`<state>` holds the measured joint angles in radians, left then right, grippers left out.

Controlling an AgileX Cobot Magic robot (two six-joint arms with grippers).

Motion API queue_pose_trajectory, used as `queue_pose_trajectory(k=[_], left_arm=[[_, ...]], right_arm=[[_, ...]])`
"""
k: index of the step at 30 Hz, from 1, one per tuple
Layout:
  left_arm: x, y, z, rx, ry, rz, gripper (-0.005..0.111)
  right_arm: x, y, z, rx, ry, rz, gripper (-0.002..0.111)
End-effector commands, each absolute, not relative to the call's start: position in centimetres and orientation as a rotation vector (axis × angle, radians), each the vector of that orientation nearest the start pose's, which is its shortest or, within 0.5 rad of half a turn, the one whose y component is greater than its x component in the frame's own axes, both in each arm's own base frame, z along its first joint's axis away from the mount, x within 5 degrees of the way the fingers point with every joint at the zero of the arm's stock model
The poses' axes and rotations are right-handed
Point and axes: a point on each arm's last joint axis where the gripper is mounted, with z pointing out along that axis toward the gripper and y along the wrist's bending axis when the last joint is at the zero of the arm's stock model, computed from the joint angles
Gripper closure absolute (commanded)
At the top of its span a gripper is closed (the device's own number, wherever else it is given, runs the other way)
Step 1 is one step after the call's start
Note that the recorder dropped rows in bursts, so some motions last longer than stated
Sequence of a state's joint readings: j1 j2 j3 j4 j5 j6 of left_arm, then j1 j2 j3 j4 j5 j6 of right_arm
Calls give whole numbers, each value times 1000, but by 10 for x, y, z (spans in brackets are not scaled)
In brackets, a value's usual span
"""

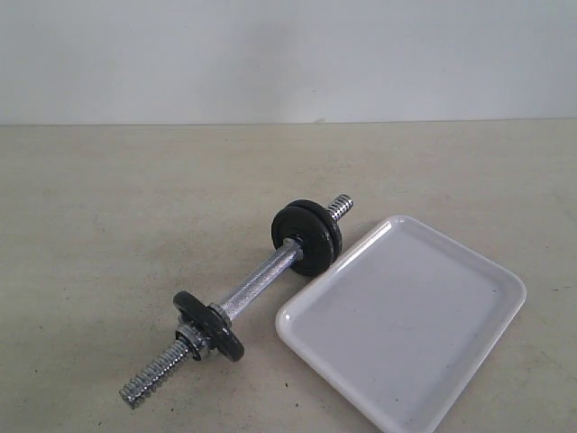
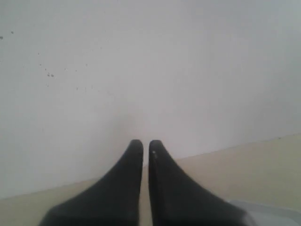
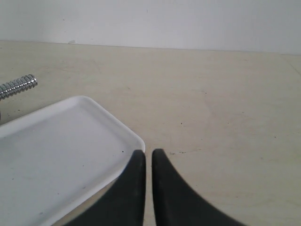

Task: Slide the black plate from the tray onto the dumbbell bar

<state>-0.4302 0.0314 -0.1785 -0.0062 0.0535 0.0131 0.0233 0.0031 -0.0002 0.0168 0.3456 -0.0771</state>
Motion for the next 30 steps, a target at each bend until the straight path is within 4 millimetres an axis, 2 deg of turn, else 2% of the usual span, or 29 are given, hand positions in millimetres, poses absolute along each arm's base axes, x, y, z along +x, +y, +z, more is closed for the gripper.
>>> queue_pose_trajectory(k=[1, 9, 15, 23, 30], left_arm=[[42, -20, 267, 286, 1343, -374, 102], [43, -21, 253, 391, 1478, -290, 102], [44, -21, 251, 401, 1488, -274, 102], [50, -19, 215, 346, 1563, -215, 102], [54, -15, 202, 272, 1587, -152, 102]], right_arm=[[53, 2, 182, -79, 1827, -24, 104], [53, 2, 182, -79, 1827, -24, 104], [53, 2, 182, -79, 1827, -24, 104], [53, 2, 182, -79, 1827, -24, 104], [53, 2, 182, -79, 1827, -24, 104]])
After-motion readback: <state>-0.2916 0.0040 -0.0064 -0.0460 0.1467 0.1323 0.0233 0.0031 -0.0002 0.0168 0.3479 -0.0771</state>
